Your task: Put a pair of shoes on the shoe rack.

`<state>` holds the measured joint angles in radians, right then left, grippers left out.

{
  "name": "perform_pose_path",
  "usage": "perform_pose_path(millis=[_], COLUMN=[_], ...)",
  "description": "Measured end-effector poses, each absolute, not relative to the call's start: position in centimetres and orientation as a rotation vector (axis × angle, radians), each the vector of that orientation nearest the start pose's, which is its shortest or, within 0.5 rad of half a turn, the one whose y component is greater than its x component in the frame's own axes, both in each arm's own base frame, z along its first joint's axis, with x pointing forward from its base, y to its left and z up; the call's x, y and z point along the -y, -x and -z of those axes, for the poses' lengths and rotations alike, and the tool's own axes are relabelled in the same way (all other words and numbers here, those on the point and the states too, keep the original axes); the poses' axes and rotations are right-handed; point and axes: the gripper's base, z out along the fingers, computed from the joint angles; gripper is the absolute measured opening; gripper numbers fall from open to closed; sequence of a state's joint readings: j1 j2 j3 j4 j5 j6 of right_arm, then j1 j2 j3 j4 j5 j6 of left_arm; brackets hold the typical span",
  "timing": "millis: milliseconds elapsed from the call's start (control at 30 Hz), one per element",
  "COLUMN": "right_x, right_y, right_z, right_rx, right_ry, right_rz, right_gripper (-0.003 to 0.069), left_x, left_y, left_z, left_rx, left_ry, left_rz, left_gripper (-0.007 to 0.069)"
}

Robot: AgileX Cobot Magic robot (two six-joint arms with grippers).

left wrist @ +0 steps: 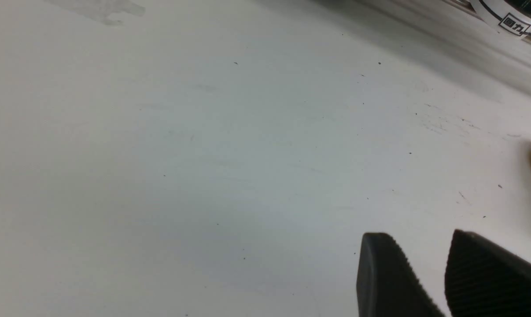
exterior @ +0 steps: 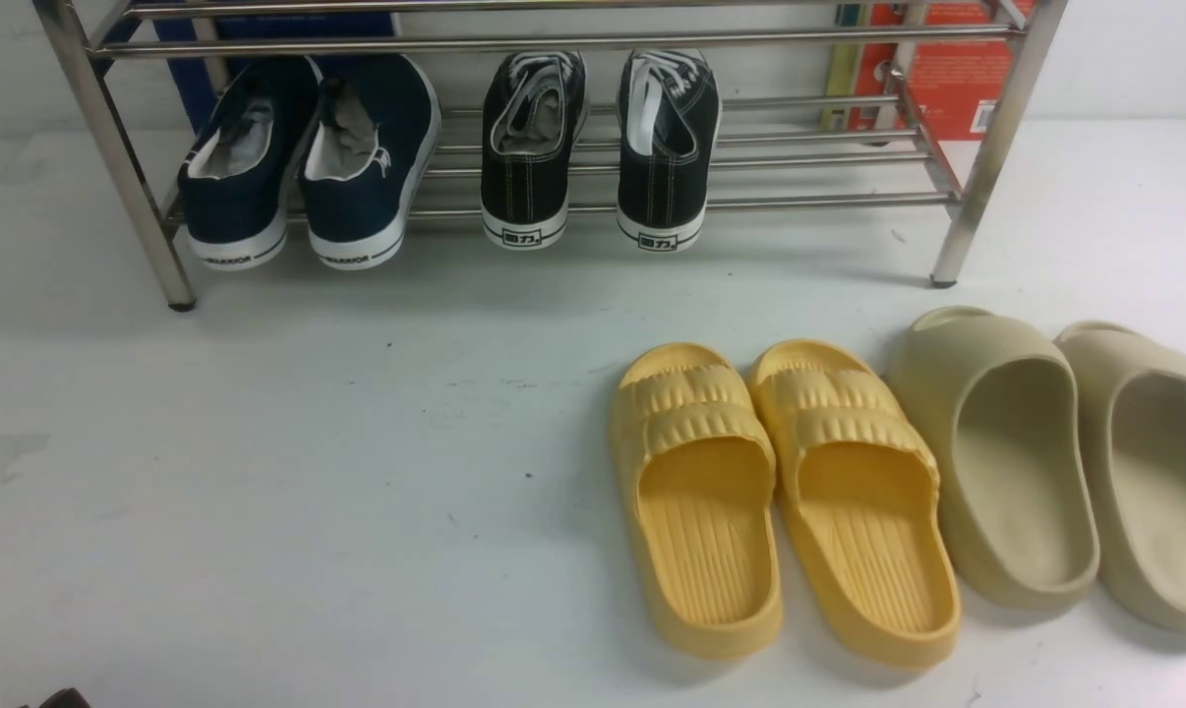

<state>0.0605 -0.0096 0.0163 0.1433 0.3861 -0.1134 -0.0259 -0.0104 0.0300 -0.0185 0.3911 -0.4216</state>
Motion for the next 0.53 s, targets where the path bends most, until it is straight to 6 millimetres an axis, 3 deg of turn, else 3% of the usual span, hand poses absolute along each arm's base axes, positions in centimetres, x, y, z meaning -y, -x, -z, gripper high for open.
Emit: perform_pose_path(millis=[533], right_x=[-0.8], right_y=[-5.18], right_z=[-17.39], right_rx=[-1.872], right_ry=[0.075], right_rz=[-0.105], right_gripper=[0.0052], left_x=[0.2], left_y=[-5.21], left_z=[-16.85], left_rx=[-1.868], left_ry=[0.386], left_rz=[0.322], left_gripper=[0.0239])
